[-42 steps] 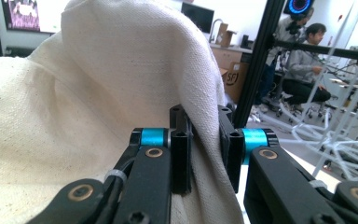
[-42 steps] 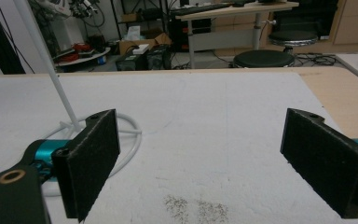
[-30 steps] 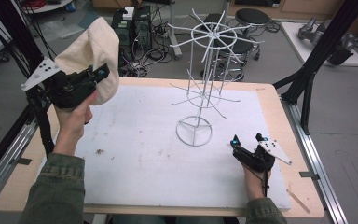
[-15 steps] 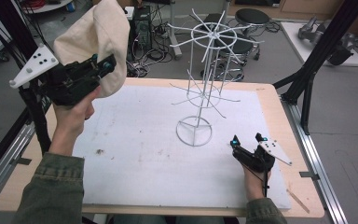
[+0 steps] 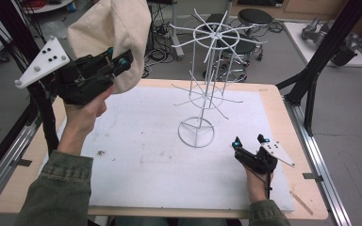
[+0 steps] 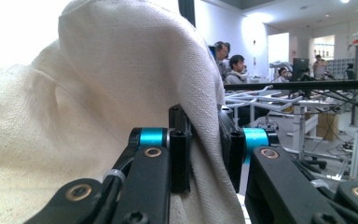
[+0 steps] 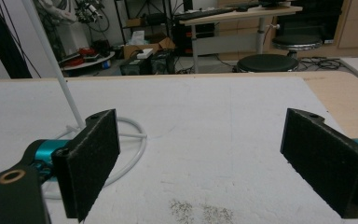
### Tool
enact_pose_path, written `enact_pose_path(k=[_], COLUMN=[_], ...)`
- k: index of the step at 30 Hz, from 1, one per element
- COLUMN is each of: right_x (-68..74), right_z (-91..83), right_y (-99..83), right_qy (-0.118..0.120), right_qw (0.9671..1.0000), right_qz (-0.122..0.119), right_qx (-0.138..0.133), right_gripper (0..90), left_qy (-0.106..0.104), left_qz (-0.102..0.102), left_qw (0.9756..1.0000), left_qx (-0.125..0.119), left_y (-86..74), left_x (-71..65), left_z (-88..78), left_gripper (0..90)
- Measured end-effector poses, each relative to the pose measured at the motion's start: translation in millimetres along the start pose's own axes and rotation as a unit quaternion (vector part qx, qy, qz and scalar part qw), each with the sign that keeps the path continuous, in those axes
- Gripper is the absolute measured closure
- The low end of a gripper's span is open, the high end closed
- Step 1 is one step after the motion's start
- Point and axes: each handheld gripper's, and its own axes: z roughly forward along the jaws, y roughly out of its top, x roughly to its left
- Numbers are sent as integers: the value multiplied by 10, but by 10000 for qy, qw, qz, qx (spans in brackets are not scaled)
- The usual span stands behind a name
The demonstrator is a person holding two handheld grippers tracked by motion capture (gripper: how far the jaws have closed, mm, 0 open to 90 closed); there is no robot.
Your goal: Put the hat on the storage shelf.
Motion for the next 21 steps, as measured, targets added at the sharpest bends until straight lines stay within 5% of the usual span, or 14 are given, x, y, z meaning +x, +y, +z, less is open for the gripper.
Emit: enact_pose_path(k=[10,21], right_x=[-6,-14], right_z=[-12,-17], right_y=[6,8], right_qy=[-31,-29], right_qw=[10000,10000], right_qz=[41,5], right_qx=[-32,-79], right_gripper=[109,109], left_qy=[-580,-942], left_qz=[106,227], left_qw=[9981,9945], left_qx=[-198,-403], left_y=[33,-40], left_x=[-261,-443], left_z=[195,360], left_gripper=[780,777])
